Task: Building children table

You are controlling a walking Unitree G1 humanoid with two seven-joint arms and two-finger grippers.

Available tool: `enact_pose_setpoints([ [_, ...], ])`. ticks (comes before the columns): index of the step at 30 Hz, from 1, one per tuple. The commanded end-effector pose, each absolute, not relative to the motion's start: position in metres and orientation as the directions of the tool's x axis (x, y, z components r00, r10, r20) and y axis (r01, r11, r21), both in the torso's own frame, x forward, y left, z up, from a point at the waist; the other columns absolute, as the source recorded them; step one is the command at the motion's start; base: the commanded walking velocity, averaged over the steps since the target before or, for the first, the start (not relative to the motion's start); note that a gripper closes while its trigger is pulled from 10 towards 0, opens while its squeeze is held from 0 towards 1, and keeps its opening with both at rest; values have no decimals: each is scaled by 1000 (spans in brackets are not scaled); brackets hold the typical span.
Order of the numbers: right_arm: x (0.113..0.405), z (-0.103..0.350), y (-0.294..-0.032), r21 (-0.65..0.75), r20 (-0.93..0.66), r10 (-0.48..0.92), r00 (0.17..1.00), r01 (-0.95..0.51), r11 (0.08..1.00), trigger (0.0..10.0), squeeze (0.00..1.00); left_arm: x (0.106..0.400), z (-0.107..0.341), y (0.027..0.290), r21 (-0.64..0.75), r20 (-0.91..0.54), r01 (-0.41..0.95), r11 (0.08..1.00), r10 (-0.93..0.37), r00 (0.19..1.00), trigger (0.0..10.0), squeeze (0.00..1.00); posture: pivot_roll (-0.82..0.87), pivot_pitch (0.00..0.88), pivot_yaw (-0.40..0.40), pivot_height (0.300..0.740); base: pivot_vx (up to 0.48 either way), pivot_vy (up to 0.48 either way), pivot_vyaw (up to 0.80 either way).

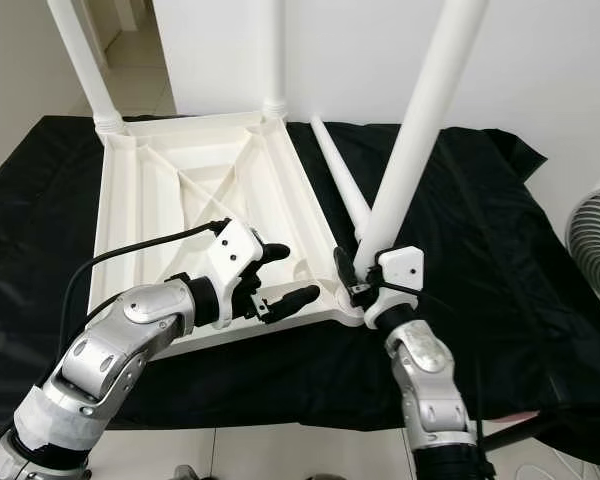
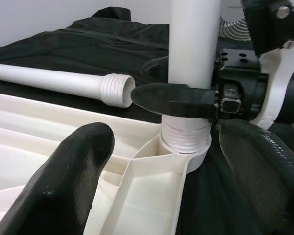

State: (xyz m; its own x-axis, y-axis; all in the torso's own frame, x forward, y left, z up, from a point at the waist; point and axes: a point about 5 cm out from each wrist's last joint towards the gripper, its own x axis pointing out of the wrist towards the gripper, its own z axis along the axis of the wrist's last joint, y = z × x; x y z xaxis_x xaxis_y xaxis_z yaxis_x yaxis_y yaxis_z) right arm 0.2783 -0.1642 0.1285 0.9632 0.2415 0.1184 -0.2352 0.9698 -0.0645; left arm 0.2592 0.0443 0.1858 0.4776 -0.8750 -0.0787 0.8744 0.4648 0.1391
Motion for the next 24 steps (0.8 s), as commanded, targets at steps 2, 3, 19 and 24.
enact_pose_setpoints([
  [2, 274, 89, -183, -45, -67, 46, 997, -49, 998, 10000, 0, 260, 188, 45, 155, -68, 868, 472, -871, 486, 10000, 0, -132, 84, 72, 740, 0, 0, 0],
  [3, 279, 93, -181, -12, -59, 17, 998, -18, 1000, 10000, 0, 259, 188, 44, 156, -68, 868, 472, -871, 486, 10000, 0, -129, 84, 68, 740, 0, 0, 0],
  [19, 320, 112, -162, 99, -37, -253, 967, 256, 962, 10000, 0, 259, 189, 41, 151, -63, 875, 459, -879, 472, 10000, 0, -135, 84, 70, 740, 0, 0, 0],
  [24, 329, 117, -147, 108, -24, -201, 979, 203, 973, 10000, 0, 258, 190, 41, 145, -58, 876, 460, -880, 472, 10000, 0, -124, 89, 63, 740, 0, 0, 0],
])
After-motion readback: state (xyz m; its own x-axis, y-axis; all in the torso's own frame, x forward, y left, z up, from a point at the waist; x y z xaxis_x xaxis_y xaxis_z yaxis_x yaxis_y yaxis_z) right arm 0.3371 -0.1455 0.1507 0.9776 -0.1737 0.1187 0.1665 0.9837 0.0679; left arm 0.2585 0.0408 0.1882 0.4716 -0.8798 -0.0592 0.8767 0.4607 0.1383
